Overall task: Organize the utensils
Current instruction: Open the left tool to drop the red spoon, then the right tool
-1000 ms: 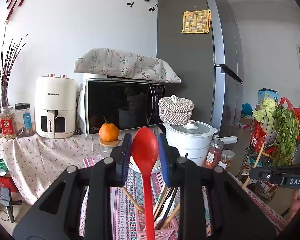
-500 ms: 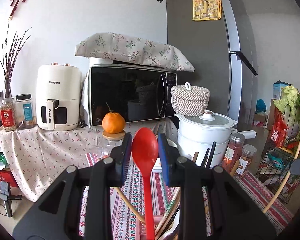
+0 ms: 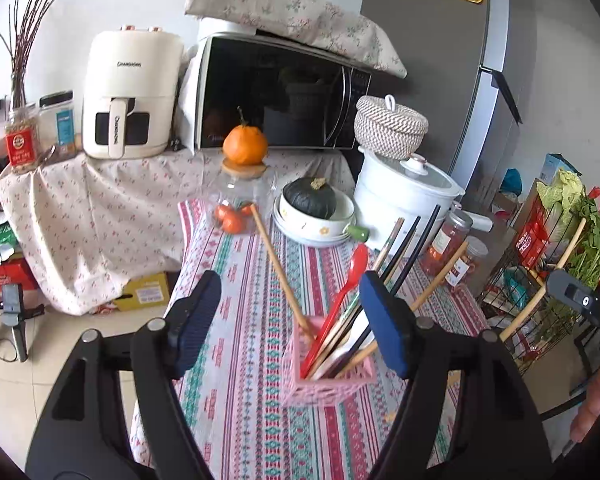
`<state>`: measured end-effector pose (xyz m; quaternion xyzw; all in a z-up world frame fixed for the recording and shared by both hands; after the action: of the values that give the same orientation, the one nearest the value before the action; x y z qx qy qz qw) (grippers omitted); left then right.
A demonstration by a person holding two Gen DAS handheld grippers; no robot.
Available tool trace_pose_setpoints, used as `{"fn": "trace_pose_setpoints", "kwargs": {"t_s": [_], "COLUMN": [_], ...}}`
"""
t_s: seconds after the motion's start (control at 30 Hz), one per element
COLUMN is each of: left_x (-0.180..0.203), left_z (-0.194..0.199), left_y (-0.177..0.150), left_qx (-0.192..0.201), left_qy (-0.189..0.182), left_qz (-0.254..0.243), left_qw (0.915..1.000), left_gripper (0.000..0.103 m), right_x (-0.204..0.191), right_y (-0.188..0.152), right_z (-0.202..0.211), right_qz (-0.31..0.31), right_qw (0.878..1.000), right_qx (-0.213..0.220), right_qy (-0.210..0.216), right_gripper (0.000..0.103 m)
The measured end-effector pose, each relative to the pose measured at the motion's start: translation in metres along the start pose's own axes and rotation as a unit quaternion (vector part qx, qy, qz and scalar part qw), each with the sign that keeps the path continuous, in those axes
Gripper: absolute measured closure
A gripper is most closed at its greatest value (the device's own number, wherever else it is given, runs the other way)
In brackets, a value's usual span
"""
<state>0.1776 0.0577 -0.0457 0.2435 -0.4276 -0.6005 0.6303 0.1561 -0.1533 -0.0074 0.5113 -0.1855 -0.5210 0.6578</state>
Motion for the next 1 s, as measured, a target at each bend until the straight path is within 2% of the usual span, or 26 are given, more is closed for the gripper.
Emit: {"fn": "trace_pose_setpoints", "kwargs": {"t_s": [0.07, 0.13, 0.27, 0.37, 0.47, 0.7, 1.0], "left_x": [-0.012, -0.021, -0.037, -0.040, -0.047, -0.051, -0.043], "left_z": [0.006, 0.008, 0.005, -0.001, -0.002, 0.003, 0.002], "left_y": [-0.017, -0.036, -0.075, -0.090, -0.097, -0.096, -0.096], "left_qx": [-0.031, -0.058, -0.111, -0.146, -0.157, -0.159, -0.160], "left_qy": [-0.003, -0.009, -0.007, -0.025, -0.015, -0.031, -0.039], "left_qz": [0.027, 0.048, 0.088, 0.108, 0.111, 0.131, 0.113], "left_qw": [0.9991, 0.9971, 0.9899, 0.9830, 0.9813, 0.9781, 0.9798], "left_gripper": [0.019, 0.017, 0.017, 0.017, 0.017, 0.017, 0.017], "right_x": [-0.012, -0.025, -0.045, -0.057, -0.065, -0.069, -0.056], "right_y": [0.004, 0.007, 0.017, 0.027, 0.036, 0.037, 0.020], "right_z": [0.003, 0.006, 0.006, 0.003, -0.006, -0.051, -0.104], "right_qz": [0.010, 0.016, 0.023, 0.022, 0.017, 0.019, -0.016], "right_qw": [1.000, 1.000, 0.999, 0.999, 0.999, 0.998, 0.998], "right_qx": [0.007, 0.012, 0.027, 0.042, 0.050, 0.038, -0.019], "right_qy": [0.008, 0.014, 0.015, 0.013, 0.005, -0.037, -0.055], "right_gripper": [0.097, 0.097, 0.097, 0.097, 0.097, 0.097, 0.097]}}
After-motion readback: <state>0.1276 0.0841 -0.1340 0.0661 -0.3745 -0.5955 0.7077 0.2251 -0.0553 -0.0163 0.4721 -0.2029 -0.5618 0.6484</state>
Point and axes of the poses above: each gripper's, at about its wrist camera, not at the fingertips, and z roughly against the way its jaws point, x to its right, y to its top, the point moved 9 cm from there along -z, roughly the way its jaws point, and after that the axes turned 4 degrees about -y, right-handed, at the moved point
